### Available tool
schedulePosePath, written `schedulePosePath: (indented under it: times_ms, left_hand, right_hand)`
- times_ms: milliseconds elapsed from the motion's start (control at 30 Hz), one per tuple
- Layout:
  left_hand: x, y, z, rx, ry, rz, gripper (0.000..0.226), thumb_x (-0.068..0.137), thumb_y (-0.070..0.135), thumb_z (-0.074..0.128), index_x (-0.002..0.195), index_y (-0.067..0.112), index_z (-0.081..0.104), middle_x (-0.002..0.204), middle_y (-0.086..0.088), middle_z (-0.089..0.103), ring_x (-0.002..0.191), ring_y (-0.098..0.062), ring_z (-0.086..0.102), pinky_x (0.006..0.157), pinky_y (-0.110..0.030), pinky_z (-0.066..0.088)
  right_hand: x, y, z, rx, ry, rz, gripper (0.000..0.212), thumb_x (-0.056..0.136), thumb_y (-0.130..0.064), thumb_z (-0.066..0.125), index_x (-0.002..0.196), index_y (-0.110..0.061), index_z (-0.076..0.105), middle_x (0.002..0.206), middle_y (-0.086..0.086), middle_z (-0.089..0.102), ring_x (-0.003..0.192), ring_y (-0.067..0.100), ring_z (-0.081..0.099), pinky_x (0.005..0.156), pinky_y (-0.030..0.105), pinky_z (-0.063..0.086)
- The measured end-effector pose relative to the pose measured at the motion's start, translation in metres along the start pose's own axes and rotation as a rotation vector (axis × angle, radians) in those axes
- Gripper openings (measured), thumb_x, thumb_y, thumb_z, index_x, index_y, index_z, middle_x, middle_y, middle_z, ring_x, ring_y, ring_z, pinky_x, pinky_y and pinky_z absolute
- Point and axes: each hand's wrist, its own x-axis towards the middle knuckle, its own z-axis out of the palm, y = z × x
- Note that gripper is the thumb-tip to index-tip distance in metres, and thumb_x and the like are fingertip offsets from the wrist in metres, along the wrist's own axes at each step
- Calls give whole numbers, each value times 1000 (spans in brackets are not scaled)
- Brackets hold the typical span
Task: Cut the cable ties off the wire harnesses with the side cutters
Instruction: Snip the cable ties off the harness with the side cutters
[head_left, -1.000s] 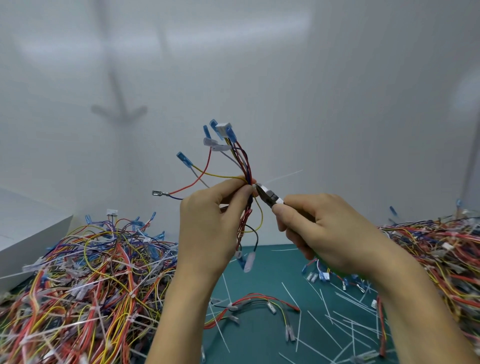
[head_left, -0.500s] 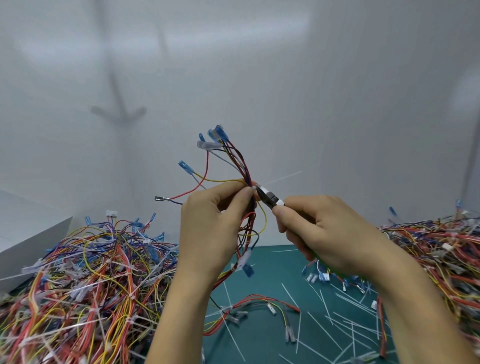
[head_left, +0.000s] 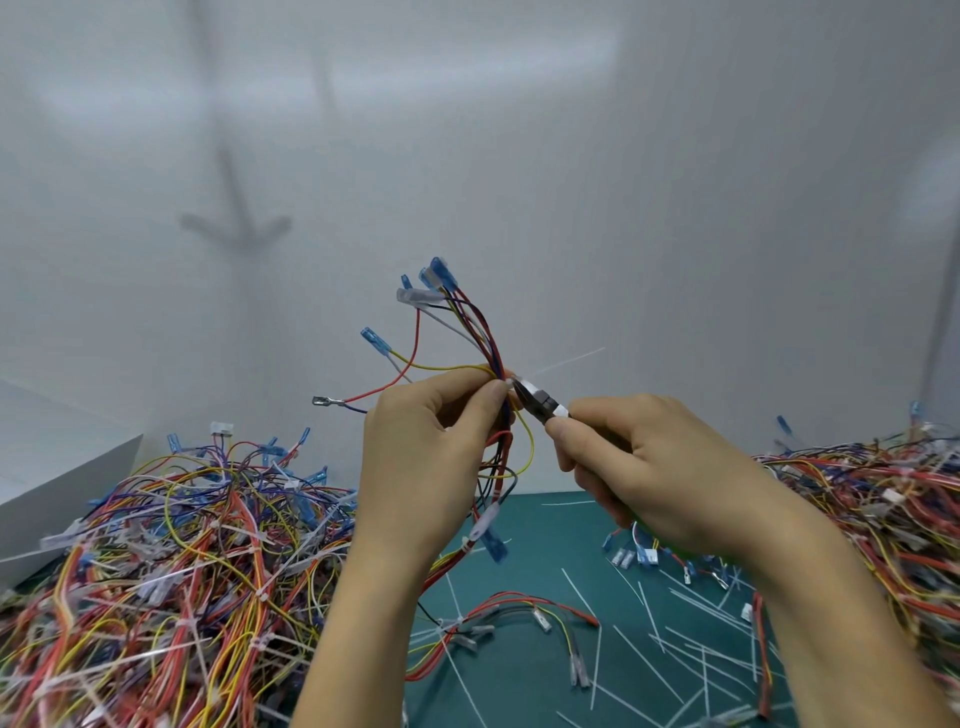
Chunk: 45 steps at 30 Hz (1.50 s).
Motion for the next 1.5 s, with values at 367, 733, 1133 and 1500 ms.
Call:
schedulePosePath:
  times_ms: [367, 733, 1133, 1500]
  left_hand:
    - [1, -2, 0, -21, -11, -20, 28, 92, 14, 64, 76, 33, 76, 76, -2, 75, 76, -21, 73, 73, -27, 61]
    - [0, 0, -3, 15, -5, -21, 37, 92, 14, 64, 70, 43, 74, 76, 5, 75, 75, -13, 73, 73, -23, 60]
    - [2, 5, -9, -213, 63, -113, 20, 88, 5, 67, 79, 19, 76, 76, -4, 77, 72, -17, 75, 62, -17, 56]
    - [-4, 14, -2, -94, 105, -85, 8, 78, 15, 80, 77, 23, 78, 70, 6, 75, 69, -8, 73, 51, -18, 52]
  right_hand:
    - [-1, -1, 0, 1, -14, 12, 40, 93, -51, 40, 71, -21, 56, 53, -3, 56, 45, 14, 56, 57, 35, 49]
    - [-1, 1, 4, 41, 2, -7, 38, 94, -48, 41, 70, -22, 56, 53, -3, 57, 43, 11, 56, 51, 23, 46]
    - [9, -14, 16, 359, 297, -24, 34, 79, -53, 63, 78, -19, 63, 63, 2, 65, 56, 23, 59, 62, 46, 54]
    - [8, -23, 20, 340, 411, -2, 23, 74, -35, 82, 78, -23, 63, 70, -3, 68, 63, 19, 64, 68, 49, 56]
